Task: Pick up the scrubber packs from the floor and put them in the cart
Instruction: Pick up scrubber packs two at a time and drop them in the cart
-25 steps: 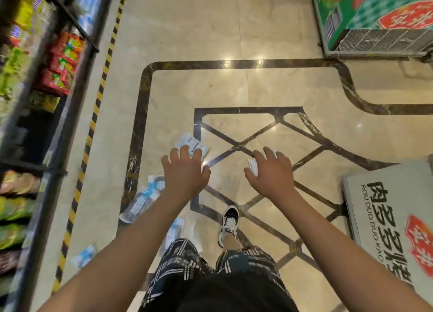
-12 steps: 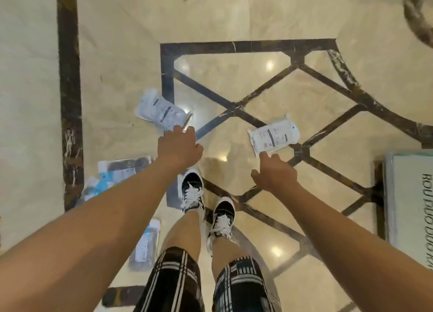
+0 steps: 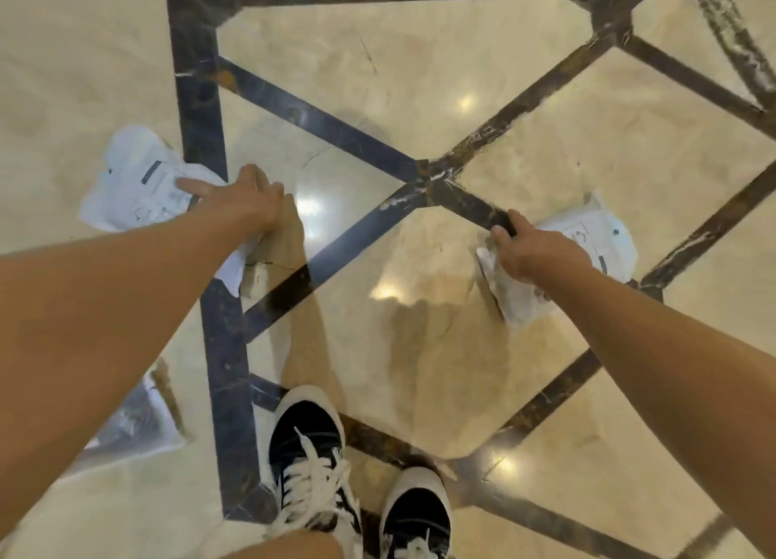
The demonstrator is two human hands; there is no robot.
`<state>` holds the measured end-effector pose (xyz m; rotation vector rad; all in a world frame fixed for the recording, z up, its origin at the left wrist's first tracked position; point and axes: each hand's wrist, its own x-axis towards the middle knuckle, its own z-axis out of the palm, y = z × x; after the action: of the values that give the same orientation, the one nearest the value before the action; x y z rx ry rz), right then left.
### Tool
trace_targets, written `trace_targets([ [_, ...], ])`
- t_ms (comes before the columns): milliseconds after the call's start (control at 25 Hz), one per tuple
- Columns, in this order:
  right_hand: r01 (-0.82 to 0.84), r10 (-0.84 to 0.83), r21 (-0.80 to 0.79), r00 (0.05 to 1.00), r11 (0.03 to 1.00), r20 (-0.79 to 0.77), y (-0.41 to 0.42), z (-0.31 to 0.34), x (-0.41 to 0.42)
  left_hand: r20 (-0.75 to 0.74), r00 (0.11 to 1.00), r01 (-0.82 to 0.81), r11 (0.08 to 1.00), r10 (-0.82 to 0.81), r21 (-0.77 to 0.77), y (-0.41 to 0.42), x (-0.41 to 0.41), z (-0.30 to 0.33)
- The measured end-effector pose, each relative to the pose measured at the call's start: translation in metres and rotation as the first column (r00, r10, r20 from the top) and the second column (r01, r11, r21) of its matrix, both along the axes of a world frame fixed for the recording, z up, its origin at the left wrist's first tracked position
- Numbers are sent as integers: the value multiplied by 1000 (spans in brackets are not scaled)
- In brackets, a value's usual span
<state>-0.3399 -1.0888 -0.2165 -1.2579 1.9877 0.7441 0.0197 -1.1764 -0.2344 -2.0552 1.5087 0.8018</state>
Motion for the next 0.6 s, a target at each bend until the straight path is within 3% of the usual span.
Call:
trace_targets([
  [160, -30, 28, -39, 998, 999, -54, 16, -8, 6, 128, 979, -159, 987, 161, -27, 17, -2, -12],
  [320, 168, -160, -173, 985, 970, 59, 59, 10, 18, -39, 997, -71, 986, 66, -148, 75, 25, 3],
  [440, 191, -180, -111, 978, 975, 102, 92, 41, 18, -184, 982, -91, 976, 54, -197, 119, 32, 34],
  [520, 300, -290, -70, 950, 952, 118, 108, 79, 18, -301, 943, -211, 956, 144, -204, 144, 28, 68],
  [600, 438, -422, -24, 878, 899, 225, 121, 128, 26, -413, 807, -490, 869, 422, -70, 163, 24, 119],
])
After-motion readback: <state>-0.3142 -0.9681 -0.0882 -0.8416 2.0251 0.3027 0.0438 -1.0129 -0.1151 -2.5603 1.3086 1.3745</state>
